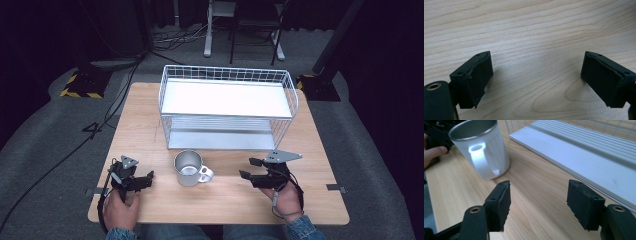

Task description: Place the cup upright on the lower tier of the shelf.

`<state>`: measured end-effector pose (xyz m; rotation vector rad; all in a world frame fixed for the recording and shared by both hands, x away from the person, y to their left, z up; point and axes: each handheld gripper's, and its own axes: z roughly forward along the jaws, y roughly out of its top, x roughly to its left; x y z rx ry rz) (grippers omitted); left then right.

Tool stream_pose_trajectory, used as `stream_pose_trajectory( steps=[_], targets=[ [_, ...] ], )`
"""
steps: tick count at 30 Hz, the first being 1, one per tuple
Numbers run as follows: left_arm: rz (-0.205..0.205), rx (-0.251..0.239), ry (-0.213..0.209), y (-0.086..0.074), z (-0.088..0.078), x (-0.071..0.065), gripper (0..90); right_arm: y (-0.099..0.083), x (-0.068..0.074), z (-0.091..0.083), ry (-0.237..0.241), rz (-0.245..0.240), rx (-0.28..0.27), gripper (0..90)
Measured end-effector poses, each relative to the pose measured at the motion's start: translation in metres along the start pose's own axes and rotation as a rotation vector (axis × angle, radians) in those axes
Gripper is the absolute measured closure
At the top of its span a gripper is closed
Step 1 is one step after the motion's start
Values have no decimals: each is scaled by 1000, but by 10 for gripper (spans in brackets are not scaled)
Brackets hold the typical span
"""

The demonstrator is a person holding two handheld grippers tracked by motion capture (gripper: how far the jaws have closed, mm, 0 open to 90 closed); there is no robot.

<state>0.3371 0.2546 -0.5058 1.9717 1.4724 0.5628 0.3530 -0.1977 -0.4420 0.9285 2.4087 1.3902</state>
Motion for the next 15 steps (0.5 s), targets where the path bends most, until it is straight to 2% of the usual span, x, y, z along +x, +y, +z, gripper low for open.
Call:
stream_pose_trajectory(
  steps=[6,15],
  targets=[
    [-8,-1,0,0,1,0,109,13,18,18,40,-34,14,363],
    [-12,0,3,1,1,0,109,22,35,35,98,-46,21,368]
  ],
)
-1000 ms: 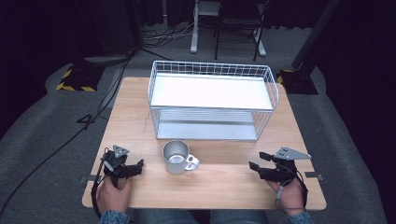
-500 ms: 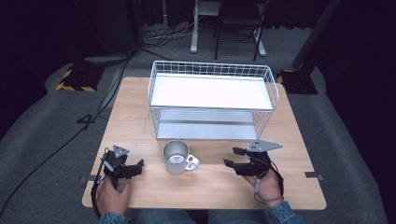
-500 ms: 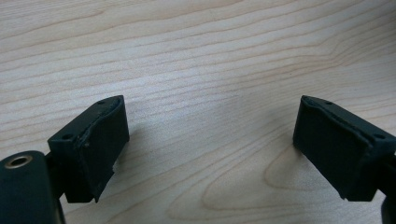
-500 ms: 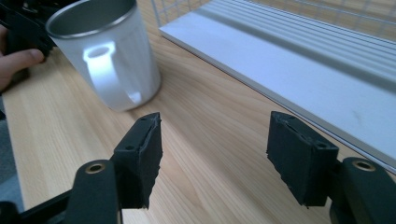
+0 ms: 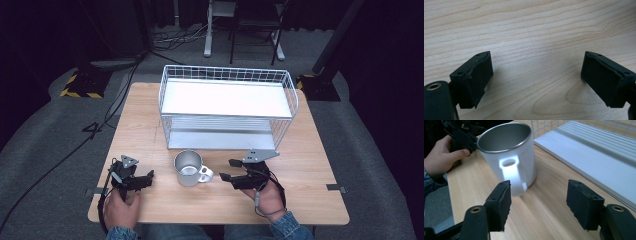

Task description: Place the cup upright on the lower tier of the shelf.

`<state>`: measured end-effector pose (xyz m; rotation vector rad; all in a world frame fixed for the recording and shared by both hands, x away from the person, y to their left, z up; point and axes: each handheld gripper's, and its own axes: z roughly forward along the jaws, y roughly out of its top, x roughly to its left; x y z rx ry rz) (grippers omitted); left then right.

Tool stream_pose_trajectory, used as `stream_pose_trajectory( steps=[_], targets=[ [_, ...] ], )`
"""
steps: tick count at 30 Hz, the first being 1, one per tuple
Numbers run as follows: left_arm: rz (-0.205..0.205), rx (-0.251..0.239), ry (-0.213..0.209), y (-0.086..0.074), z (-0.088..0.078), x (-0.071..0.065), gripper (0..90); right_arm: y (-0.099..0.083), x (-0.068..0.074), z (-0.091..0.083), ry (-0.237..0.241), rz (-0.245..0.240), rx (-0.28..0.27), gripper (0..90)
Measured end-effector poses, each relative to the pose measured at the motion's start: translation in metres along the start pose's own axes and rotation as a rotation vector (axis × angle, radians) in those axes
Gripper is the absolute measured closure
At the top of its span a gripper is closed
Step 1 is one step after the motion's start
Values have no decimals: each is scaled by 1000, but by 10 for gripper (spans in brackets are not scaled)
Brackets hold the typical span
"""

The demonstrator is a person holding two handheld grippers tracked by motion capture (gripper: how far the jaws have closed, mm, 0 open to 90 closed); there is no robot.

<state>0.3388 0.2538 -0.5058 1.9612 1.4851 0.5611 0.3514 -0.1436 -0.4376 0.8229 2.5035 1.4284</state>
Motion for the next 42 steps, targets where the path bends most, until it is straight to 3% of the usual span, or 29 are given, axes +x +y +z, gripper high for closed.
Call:
stream_pose_trajectory(
  steps=[9,16,18,29,35,42],
  targets=[
    [0,1,0,0,0,0,109,5,12,20,40,-32,23,398],
    [1,1,0,0,0,0,109,7,17,34,65,-49,45,514],
    [1,1,0,0,0,0,109,8,20,38,65,-78,55,580],
    [1,1,0,0,0,0,109,10,22,46,49,-109,69,678],
    [1,1,0,0,0,0,109,11,28,48,40,-189,68,713],
    [1,1,1,0,0,0,109,10,29,47,21,-207,42,718]
  ],
)
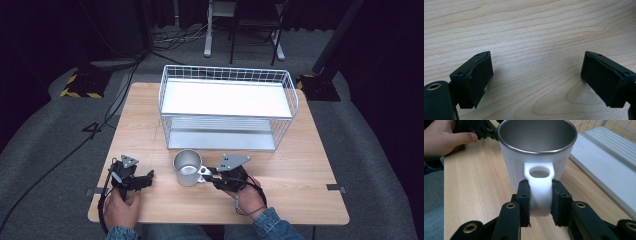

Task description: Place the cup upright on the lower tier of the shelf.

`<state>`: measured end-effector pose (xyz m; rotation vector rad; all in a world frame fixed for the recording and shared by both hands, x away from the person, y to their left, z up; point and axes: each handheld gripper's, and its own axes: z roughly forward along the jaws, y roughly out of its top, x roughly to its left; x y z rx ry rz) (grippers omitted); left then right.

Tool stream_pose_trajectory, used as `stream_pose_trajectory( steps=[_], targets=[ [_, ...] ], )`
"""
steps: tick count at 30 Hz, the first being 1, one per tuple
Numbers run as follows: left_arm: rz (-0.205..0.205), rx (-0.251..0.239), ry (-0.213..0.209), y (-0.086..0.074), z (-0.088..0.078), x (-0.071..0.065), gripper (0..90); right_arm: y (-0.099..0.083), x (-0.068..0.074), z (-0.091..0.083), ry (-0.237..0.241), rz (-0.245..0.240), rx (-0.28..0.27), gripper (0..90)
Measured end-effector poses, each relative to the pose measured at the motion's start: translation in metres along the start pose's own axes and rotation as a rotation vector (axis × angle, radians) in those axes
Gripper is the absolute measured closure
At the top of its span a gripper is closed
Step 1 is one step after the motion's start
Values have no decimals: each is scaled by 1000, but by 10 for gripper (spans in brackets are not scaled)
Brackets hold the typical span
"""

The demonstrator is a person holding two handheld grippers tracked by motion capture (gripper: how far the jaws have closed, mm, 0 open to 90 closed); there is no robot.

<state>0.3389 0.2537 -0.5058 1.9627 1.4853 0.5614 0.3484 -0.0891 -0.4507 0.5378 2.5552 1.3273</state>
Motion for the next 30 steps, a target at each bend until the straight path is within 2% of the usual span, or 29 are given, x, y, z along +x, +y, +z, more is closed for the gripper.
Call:
stream_pose_trajectory(
  steps=[3,6,8,15,21,26,30],
  targets=[
    [3,1,-1,0,0,0,109,2,1,-3,-18,-3,-22,719],
    [0,0,0,0,0,0,109,4,1,-7,-41,-28,-39,720],
    [0,0,0,0,0,0,109,4,1,-8,-42,-25,-46,720],
    [0,0,0,0,0,0,109,8,-9,-20,-68,13,-81,720],
    [2,0,-1,0,0,0,109,11,-24,-33,-118,54,-105,719],
    [2,0,0,0,0,0,109,13,-32,-39,-142,69,-116,719],
    [0,0,0,0,0,0,109,14,-42,-45,-182,82,-120,719]
  ],
)
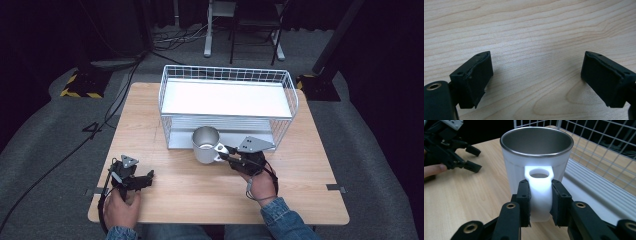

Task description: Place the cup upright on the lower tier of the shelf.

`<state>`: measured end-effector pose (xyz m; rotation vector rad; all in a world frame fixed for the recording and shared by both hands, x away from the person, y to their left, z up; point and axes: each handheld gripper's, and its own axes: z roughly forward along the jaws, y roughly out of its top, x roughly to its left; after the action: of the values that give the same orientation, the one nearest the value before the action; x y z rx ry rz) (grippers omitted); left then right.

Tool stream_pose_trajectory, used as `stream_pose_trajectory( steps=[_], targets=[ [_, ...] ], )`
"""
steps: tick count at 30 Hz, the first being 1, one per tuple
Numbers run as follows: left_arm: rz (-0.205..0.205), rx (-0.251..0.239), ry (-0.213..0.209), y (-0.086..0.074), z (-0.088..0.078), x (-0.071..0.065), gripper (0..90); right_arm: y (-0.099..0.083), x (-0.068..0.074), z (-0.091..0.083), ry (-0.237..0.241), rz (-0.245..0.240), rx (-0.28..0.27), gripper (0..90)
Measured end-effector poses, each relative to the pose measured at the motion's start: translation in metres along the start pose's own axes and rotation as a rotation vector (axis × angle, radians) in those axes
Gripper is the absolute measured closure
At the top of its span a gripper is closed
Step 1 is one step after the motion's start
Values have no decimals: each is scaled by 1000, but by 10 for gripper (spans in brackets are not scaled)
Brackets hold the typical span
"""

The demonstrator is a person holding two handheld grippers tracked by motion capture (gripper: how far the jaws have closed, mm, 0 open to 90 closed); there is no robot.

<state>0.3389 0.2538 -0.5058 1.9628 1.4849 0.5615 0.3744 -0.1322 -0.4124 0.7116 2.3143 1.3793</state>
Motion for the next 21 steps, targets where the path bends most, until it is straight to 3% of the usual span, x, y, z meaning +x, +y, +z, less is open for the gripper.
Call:
stream_pose_trajectory(
  steps=[21],
  targets=[
    [-1,0,0,0,0,0,109,-5,-45,-10,-177,63,-7,719]
  ],
)
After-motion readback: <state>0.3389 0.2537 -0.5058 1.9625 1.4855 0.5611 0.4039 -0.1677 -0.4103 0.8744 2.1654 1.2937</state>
